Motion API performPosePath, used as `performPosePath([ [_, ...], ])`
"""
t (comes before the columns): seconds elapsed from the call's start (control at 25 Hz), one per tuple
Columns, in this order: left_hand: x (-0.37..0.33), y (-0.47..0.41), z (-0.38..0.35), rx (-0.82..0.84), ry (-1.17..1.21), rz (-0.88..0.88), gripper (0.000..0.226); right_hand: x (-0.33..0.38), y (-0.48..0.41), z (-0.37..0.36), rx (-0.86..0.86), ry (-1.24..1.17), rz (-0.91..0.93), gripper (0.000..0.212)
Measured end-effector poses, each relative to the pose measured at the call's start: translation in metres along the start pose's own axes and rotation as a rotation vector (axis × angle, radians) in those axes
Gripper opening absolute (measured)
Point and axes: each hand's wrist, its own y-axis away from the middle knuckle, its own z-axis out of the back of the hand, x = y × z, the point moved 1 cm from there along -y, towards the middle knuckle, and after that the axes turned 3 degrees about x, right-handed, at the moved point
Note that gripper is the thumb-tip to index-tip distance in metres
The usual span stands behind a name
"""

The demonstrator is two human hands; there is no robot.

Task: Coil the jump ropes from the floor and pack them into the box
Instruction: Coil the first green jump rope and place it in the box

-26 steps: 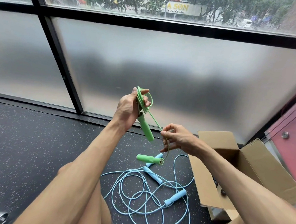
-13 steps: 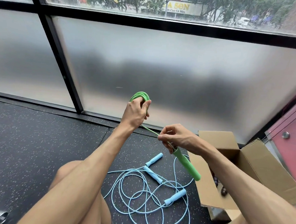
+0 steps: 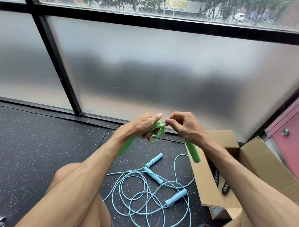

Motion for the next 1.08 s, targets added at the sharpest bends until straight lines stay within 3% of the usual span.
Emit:
performPosePath([
  [0.28, -0.010, 0.011, 0.004, 0.076, 0.416, -0.120, 0.049, -0.003, 0.000, 0.001, -0.099, -0.173, -0.073, 0.021],
  [0.44, -0.011, 0.000, -0.010, 0.135, 0.644, -0.110, 0.049, -0.004, 0.014, -0.002, 0.043, -0.400, -0.170, 0.038],
  [0.52, -0.011, -0.010, -0.023, 0.169, 0.736, -0.074, 0.049, -0.013, 0.024, 0.004, 0.090, -0.491, -0.231, 0.036],
  [0.76, -0.021, -0.046, -0.094, 0.154, 0.976, 0.076, 0.052, -0.049, 0.063, 0.045, -0.004, -0.417, -0.329, 0.022],
  [0.92, -0.029, -0.082, -0.168, 0.041, 1.146, 0.199, 0.042, -0.090, 0.095, 0.088, -0.135, -0.328, -0.439, 0.030],
  [1.08, -0.030, -0.119, -0.247, 0.080, 1.317, 0.336, 0.041, -0.150, 0.129, 0.126, -0.266, -0.216, -0.628, 0.031],
])
